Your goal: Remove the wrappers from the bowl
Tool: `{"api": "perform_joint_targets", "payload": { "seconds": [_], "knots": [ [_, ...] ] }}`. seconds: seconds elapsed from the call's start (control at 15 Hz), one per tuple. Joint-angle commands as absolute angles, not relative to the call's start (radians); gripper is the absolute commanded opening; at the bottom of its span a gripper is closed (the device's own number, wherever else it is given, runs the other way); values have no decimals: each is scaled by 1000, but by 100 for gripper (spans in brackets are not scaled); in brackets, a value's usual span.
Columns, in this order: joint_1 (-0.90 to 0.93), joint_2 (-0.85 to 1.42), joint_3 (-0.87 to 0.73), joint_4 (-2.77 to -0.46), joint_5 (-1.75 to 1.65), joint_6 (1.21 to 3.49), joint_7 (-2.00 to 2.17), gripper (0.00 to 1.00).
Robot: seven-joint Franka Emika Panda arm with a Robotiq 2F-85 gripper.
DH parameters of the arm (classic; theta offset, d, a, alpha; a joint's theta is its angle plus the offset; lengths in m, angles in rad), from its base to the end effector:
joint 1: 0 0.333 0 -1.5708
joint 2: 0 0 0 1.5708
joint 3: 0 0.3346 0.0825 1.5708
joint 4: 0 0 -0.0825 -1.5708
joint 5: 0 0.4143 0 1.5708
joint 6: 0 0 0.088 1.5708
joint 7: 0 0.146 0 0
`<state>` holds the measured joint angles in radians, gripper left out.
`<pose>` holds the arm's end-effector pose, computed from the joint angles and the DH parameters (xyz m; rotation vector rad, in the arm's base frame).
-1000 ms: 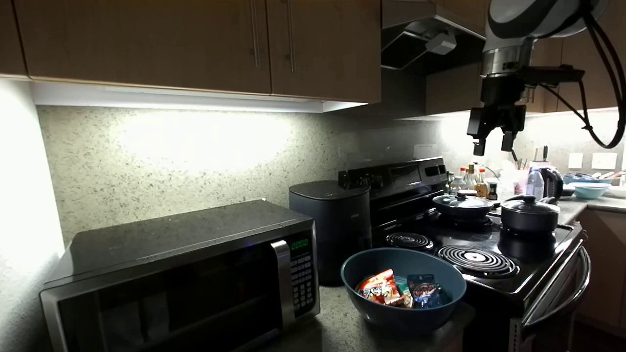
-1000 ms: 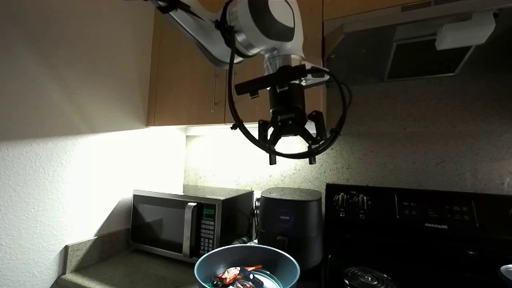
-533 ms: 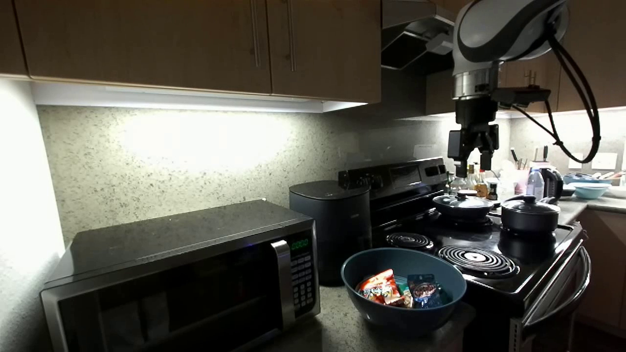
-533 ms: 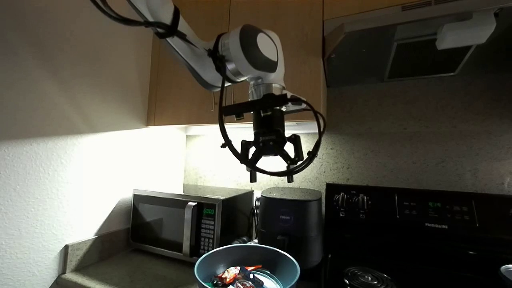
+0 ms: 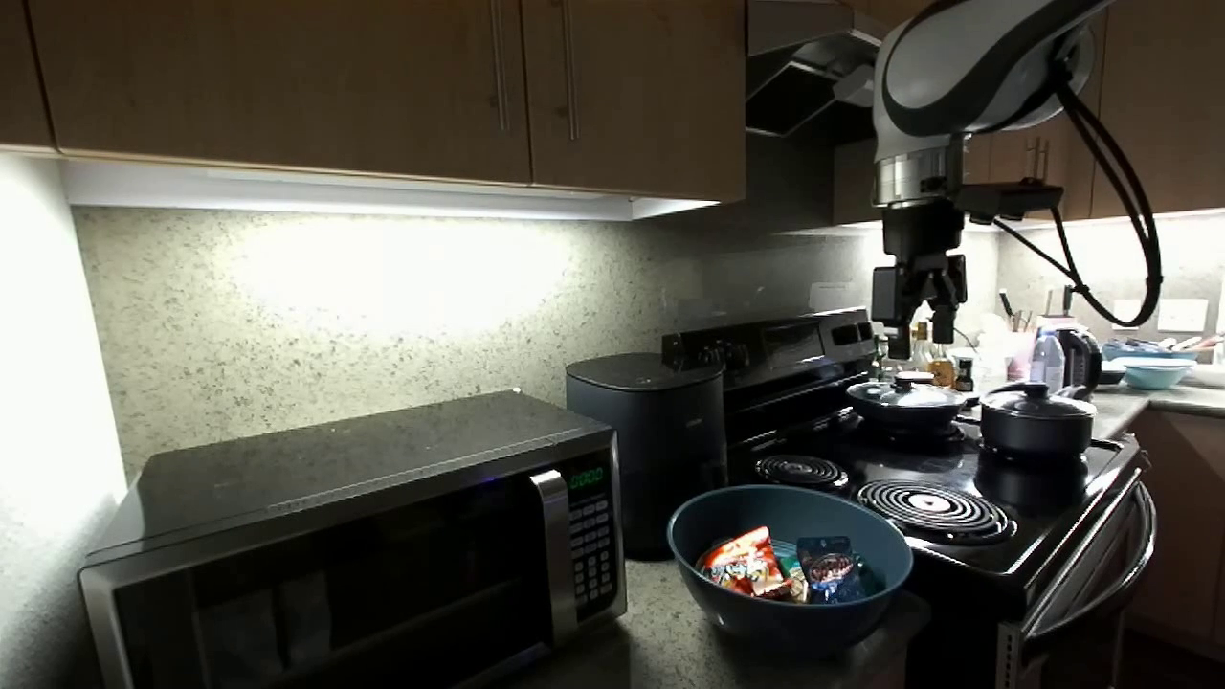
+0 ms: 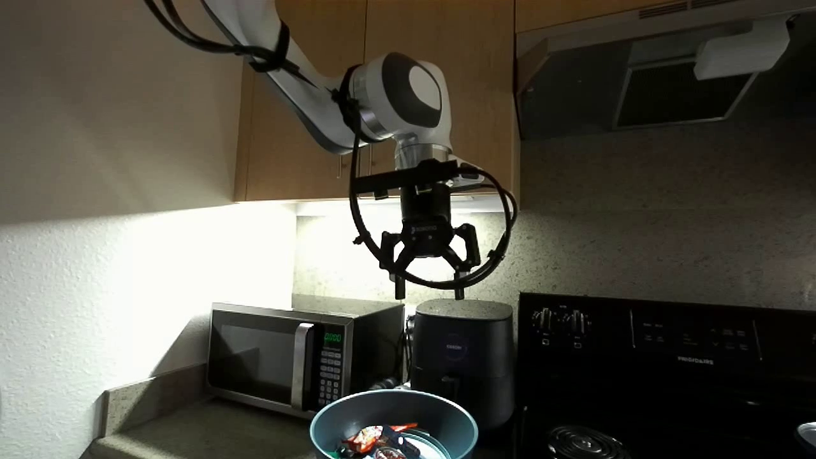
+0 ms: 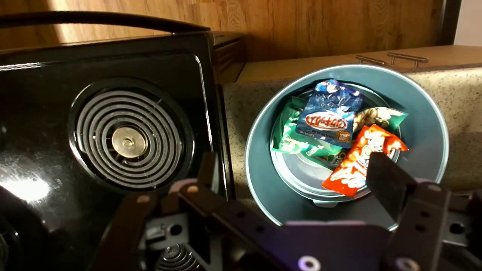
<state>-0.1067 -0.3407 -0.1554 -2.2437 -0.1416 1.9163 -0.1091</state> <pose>0.4545 -0.1408 0.4722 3.0557 -0.1485 -0.0064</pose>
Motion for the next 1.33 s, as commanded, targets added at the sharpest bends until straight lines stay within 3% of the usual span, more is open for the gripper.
{"api": "perform_joint_targets", "payload": {
  "seconds": [0.0, 0.6, 1.27],
  "knots": [
    [-99, -264, -144, -2232, -99, 1934, -85, 100],
    [-48, 9, -80, -2193, -27, 1972, -93, 100],
    [-43, 97, -63, -2162, -29, 2046, -66, 100]
  ]
}}
